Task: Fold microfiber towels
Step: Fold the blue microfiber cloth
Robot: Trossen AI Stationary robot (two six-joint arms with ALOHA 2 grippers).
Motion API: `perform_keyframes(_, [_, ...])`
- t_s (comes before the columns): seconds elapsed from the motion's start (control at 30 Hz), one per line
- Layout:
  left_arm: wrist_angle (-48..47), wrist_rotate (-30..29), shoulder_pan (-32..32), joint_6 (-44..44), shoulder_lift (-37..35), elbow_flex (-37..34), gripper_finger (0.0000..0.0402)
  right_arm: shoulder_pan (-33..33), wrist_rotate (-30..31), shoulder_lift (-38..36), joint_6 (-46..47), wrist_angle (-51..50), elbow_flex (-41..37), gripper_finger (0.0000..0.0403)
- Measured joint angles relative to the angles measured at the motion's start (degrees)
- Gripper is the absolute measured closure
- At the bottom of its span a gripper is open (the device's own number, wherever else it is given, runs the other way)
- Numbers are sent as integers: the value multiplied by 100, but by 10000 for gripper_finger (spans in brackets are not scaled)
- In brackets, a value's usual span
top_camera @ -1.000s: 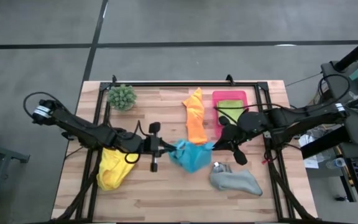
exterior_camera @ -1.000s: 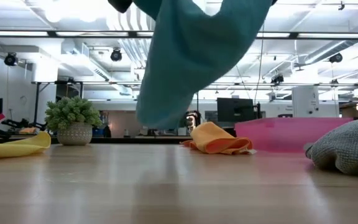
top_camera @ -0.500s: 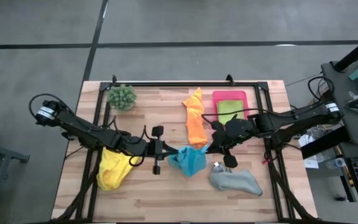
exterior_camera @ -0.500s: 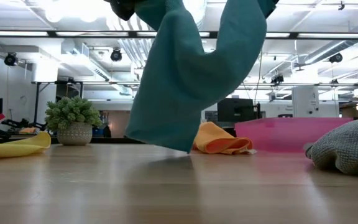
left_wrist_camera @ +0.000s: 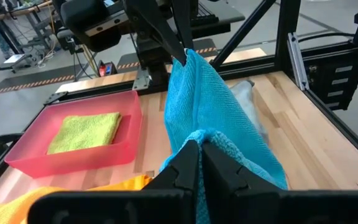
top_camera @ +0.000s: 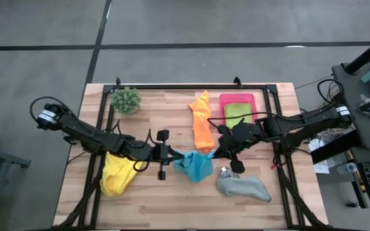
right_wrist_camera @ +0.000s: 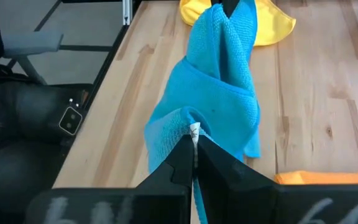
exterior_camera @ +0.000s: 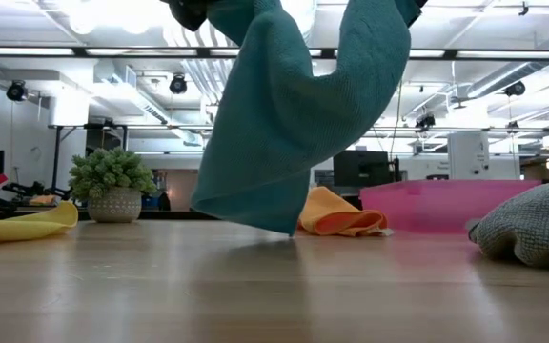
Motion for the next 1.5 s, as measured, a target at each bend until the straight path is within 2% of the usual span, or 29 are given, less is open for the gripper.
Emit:
perform_keyframes(1.3, [-47, -1, -15, -150, -1, -61, 401, 0, 0, 50, -99, 92, -27, 394])
perform_keyframes(1.5, [-481, -142, -116, -146, -400, 114, 402, -2, 17, -184, -120, 17, 260, 394])
